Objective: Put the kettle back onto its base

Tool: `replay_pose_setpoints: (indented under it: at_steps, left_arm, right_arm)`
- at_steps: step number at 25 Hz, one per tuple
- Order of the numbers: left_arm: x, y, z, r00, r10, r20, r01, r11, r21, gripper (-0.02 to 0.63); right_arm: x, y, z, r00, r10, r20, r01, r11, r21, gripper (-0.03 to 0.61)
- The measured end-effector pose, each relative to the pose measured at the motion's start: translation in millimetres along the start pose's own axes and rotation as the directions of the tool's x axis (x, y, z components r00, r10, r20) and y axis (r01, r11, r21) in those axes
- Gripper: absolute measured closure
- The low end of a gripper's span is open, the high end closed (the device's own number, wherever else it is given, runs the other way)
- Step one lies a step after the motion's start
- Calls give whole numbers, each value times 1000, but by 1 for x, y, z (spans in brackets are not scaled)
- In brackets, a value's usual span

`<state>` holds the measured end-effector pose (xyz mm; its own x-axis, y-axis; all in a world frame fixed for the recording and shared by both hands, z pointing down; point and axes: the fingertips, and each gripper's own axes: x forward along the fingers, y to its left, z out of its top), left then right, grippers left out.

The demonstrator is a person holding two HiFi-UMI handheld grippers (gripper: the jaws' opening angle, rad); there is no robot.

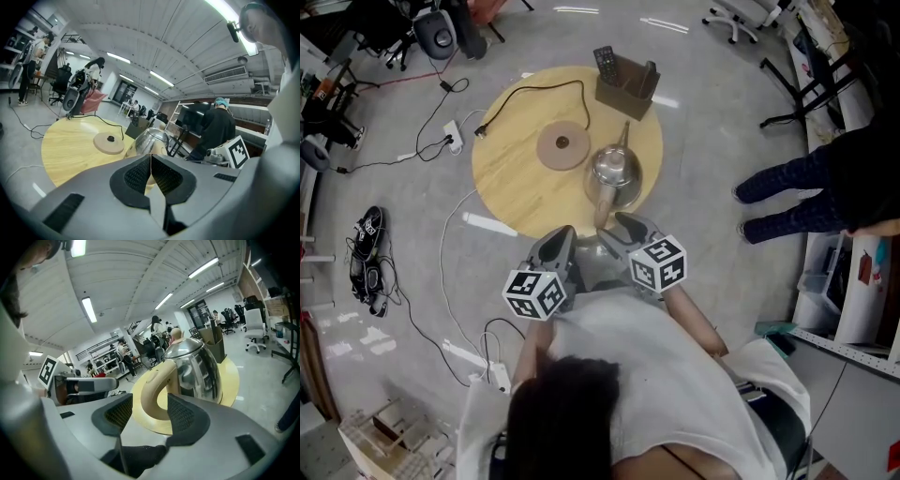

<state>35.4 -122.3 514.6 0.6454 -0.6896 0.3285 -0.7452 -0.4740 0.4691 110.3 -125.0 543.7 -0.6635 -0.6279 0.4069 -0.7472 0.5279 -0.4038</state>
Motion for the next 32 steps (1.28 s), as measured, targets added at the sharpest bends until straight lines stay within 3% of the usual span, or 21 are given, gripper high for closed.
replay_pose_setpoints:
  at_steps: [10, 21, 26, 28, 32]
  left_arm:
    - [10, 26, 22, 1000, 19, 18, -19, 1000, 25, 586]
    - [15, 47, 22, 999, 5, -49, -3, 1000, 28, 588]
    - [11, 57, 23, 999, 8, -50, -8, 1000, -2, 587]
    - [8, 62, 22, 999, 17, -50, -18, 1000, -19, 586]
    - [4, 76, 22, 998, 30, -48, -33, 997, -66, 586]
  right_arm:
    - [31, -5, 4, 999, 46, -19, -46, 999, -28, 357]
    - [60, 12, -5, 980, 192, -52, -192, 981, -13, 357]
    - [73, 6, 1, 992, 130, -2, -130, 991, -13, 362]
    - [75, 2, 3, 995, 97, 4, -97, 995, -12, 425]
    - [79, 2, 5, 996, 90, 7, -90, 996, -18, 426]
